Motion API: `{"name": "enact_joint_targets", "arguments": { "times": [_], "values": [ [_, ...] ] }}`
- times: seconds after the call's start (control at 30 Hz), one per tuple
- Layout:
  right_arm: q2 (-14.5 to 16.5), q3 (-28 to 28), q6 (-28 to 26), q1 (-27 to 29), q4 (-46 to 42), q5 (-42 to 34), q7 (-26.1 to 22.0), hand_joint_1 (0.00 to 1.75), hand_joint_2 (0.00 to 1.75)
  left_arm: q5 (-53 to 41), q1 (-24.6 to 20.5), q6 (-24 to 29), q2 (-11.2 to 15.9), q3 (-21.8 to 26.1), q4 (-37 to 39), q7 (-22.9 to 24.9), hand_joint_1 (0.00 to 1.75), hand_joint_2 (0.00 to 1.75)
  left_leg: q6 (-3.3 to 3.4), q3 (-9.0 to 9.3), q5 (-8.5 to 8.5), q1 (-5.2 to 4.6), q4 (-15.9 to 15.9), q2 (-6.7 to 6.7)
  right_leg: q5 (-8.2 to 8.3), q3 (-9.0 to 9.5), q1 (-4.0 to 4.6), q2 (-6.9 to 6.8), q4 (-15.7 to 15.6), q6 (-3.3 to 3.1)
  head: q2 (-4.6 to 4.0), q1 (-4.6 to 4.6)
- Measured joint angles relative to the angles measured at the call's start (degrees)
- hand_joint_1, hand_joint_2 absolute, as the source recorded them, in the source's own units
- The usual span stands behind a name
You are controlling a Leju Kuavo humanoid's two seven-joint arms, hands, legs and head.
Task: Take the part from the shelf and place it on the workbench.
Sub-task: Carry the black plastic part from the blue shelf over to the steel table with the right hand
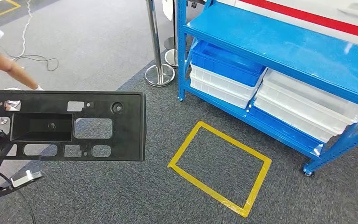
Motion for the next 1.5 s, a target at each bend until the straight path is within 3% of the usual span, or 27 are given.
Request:
{"name": "enact_joint_targets", "arguments": {
  "times": [0.03,0.07,0.13,0.2,0.23,0.3,0.33,0.4,0.47,0.53,0.6,0.67,0.73,0.77,0.83,0.9,0.97,1.03,1.07,1.13,1.2,1.23,1.27,1.33,1.4,1.47,1.5],
  "values": [
    [0.0,0.1,0.0,0.0,0.0,0.0,0.0,0.00,0.00,0.0,0.0,0.0,-0.2,0.0,0.1,-0.2,1.75,1.75,-0.07,-0.25,-0.38,0.03,1.5,0.24,0.00,-0.17,0.10,-0.91,0.1,-0.01,0.00,0.00],
    [0.0,0.3,0.0,0.0,0.0,0.0,0.0,0.00,0.00,-0.1,0.0,0.0,-0.4,0.0,0.3,-0.3,1.75,1.75,-0.05,0.60,0.27,0.03,0.8,0.46,-0.01,-0.29,0.18,-1.77,0.2,-0.02,0.00,0.00],
    [0.0,0.5,0.0,-0.2,0.0,0.2,0.0,0.00,0.00,-0.5,-0.2,0.0,-0.6,0.0,0.5,-0.4,1.75,1.75,0.33,4.87,3.01,-0.09,-5.8,1.80,-0.07,-0.30,0.37,-3.39,0.3,0.04,0.00,0.01],
    [0.0,0.8,0.1,-0.4,0.0,0.3,0.0,0.00,0.00,-1.0,-1.0,0.0,-0.7,-0.1,0.7,-0.4,1.75,1.75,1.27,8.34,4.44,-0.69,-12.0,4.01,-0.17,-0.27,0.72,-4.80,0.3,0.35,0.00,0.01],
    [-0.1,0.9,0.2,-0.6,0.0,0.4,0.0,0.00,0.00,-1.2,-1.5,0.0,-0.8,-0.2,0.8,-0.5,1.75,1.75,1.78,8.84,4.49,-0.99,-13.2,4.51,-0.19,-0.24,0.85,-5.46,0.4,0.58,0.00,0.02],
    [-0.2,1.1,0.6,-1.0,0.0,0.5,0.2,0.00,0.00,-1.3,-2.2,0.0,-1.1,-0.3,1.0,-0.8,1.75,1.75,2.65,8.68,4.83,-1.11,-13.6,3.39,-0.15,-0.09,0.98,-6.67,0.2,1.16,0.00,0.03],
    [-0.3,1.3,0.8,-1.3,0.0,0.6,0.3,0.00,0.00,-1.4,-2.6,0.0,-1.3,-0.4,1.2,-0.9,1.75,1.75,2.97,8.68,5.14,-0.97,-14.0,2.75,-0.38,0.01,0.90,-6.26,0.4,1.50,0.00,0.03],
    [-0.6,1.6,0.9,-1.7,0.0,0.8,0.4,0.00,0.00,-1.7,-3.9,0.0,-2.1,-0.6,1.7,-1.1,1.75,1.75,3.68,8.65,5.80,-0.61,-14.7,1.55,-2.46,-1.06,0.61,-2.95,3.1,2.06,0.00,0.04],
    [-0.6,1.9,0.9,-1.6,0.0,0.9,0.5,0.00,0.00,-1.7,-5.4,0.0,-3.2,-0.9,2.2,-1.4,1.75,1.75,4.10,8.27,6.19,-0.56,-14.7,0.26,-6.20,-4.36,0.33,0.57,10.0,2.31,0.00,0.03],
    [-0.6,2.2,0.7,-1.5,0.0,0.9,0.5,0.00,0.00,-1.2,-6.4,0.0,-4.5,-1.2,2.7,-2.2,1.75,1.75,4.15,7.91,6.38,-0.57,-14.5,-1.27,-7.67,-7.07,0.28,1.35,15.3,2.45,0.00,0.03],
    [-0.6,2.4,0.7,-1.4,0.0,0.9,0.5,0.00,0.00,-0.8,-7.1,0.0,-5.5,-1.4,3.2,-3.1,1.75,1.75,4.01,7.72,6.41,-0.52,-14.1,-2.77,-4.89,-6.08,0.10,1.66,12.9,2.52,0.00,0.03],
    [-0.6,2.6,0.7,-1.4,0.0,0.9,0.5,0.00,0.00,-0.5,-7.7,0.0,-6.1,-1.4,3.5,-3.5,1.75,1.75,3.65,7.47,6.29,-0.55,-13.6,-4.20,-1.26,-2.81,-0.33,3.97,5.7,2.54,0.00,0.03],
    [-0.5,2.7,0.7,-1.4,0.0,0.9,0.5,0.00,0.00,-0.2,-8.4,0.0,-6.6,-1.5,3.8,-3.9,1.75,1.75,2.98,6.95,6.36,-0.61,-13.1,-5.53,-0.07,-1.10,-0.61,6.17,1.6,2.43,0.00,0.02],
    [-0.5,2.8,0.7,-1.4,0.0,0.9,0.6,0.00,0.00,-0.1,-8.7,0.0,-6.8,-1.5,3.9,-4.2,1.75,1.75,2.57,6.68,6.53,-0.58,-13.0,-6.23,-0.23,-1.03,-0.50,6.39,1.4,2.29,0.00,0.02],
    [-0.5,3.0,0.7,-1.4,0.0,0.9,0.7,0.00,0.00,0.3,-8.9,0.0,-7.2,-1.5,4.2,-5.0,1.75,1.75,1.88,6.20,6.76,-0.38,-13.0,-6.72,0.13,-0.99,-0.45,4.82,1.1,1.56,0.00,0.02],
    [-0.4,3.2,0.7,-1.4,0.0,0.9,0.7,0.00,0.00,0.6,-9.4,0.0,-7.6,-1.4,4.5,-5.8,1.75,1.75,1.37,4.91,5.21,-0.46,-10.6,-3.80,0.48,-0.99,-0.46,3.20,0.7,0.69,0.00,0.01],
    [-0.3,3.3,0.7,-1.3,0.0,0.8,0.7,0.00,0.00,0.9,-10.0,0.0,-8.1,-1.3,4.8,-6.4,1.75,1.75,0.98,1.93,1.49,-0.46,-4.0,-0.39,0.56,-1.12,-0.21,1.48,0.6,0.21,0.00,0.01],
    [-0.2,3.4,0.7,-1.3,0.0,0.8,0.7,0.00,0.00,1.3,-10.3,0.0,-8.6,-1.2,5.2,-6.9,1.75,1.75,0.75,-0.79,-0.97,-0.32,2.5,0.34,0.52,-1.23,0.03,-0.32,0.6,0.07,0.00,0.01],
    [-0.2,3.5,0.7,-1.3,0.0,0.8,0.7,0.00,0.00,1.4,-10.3,0.0,-8.8,-1.2,5.4,-7.1,1.75,1.75,0.76,-0.84,-0.69,-0.32,3.0,0.42,0.48,-1.24,0.12,-1.20,0.6,0.04,0.00,0.01],
    [-0.2,3.7,0.8,-1.4,0.0,0.8,0.8,0.00,0.00,1.7,-10.6,0.0,-9.1,-1.2,5.7,-7.3,1.75,1.75,1.20,2.49,2.43,-0.45,-2.6,1.38,0.35,-1.09,0.33,-2.87,0.6,0.06,0.00,0.01],
    [-0.1,3.8,0.8,-1.6,0.0,0.8,0.9,0.00,0.00,1.8,-11.2,0.0,-9.3,-1.2,5.9,-7.3,1.75,1.75,2.10,6.65,4.69,-1.12,-10.3,4.29,0.13,-0.89,0.64,-4.36,0.7,0.31,0.00,0.02],
    [-0.1,3.9,0.8,-1.6,0.0,0.8,0.9,0.00,0.00,1.9,-11.4,0.0,-9.3,-1.2,6.0,-7.3,1.75,1.75,2.56,7.69,5.04,-1.49,-12.4,5.25,0.03,-0.81,0.78,-5.05,0.7,0.52,0.00,0.02],
    [-0.1,3.9,0.8,-1.6,0.0,0.8,0.9,0.00,0.00,2.0,-11.6,0.0,-9.4,-1.1,6.1,-7.2,1.75,1.75,2.93,7.92,4.92,-1.81,-13.1,5.53,-0.03,-0.75,0.88,-5.74,0.7,0.73,0.00,0.03],
    [-0.1,4.0,0.8,-1.8,0.0,0.8,0.9,0.00,0.00,2.1,-11.7,0.0,-9.5,-1.0,6.2,-7.3,1.75,1.75,3.58,7.91,5.36,-1.74,-13.7,3.95,-0.24,-0.48,0.89,-6.86,0.6,1.27,0.00,0.03],
    [-0.1,4.0,0.8,-2.0,0.0,0.8,0.9,0.00,0.00,2.3,-11.7,0.0,-9.5,-0.9,6.3,-7.3,1.75,1.75,4.23,8.21,5.97,-1.38,-14.6,2.49,-1.70,-0.94,0.64,-4.52,2.3,1.81,0.00,0.03],
    [-0.1,4.0,0.7,-1.9,0.0,0.7,0.9,0.00,0.00,2.5,-11.8,0.0,-9.6,-0.9,6.4,-7.3,1.75,1.75,4.63,8.29,6.35,-1.21,-15.0,1.15,-5.10,-3.72,0.34,-0.36,8.4,2.08,0.00,0.03],
    [-0.1,4.0,0.7,-1.8,0.0,0.6,0.9,0.00,0.00,2.6,-11.7,0.0,-9.7,-0.9,6.5,-7.2,1.75,1.75,4.72,8.19,6.42,-1.21,-15.0,0.42,-6.72,-5.67,0.27,0.74,12.2,2.15,0.00,0.04]
  ]
}}
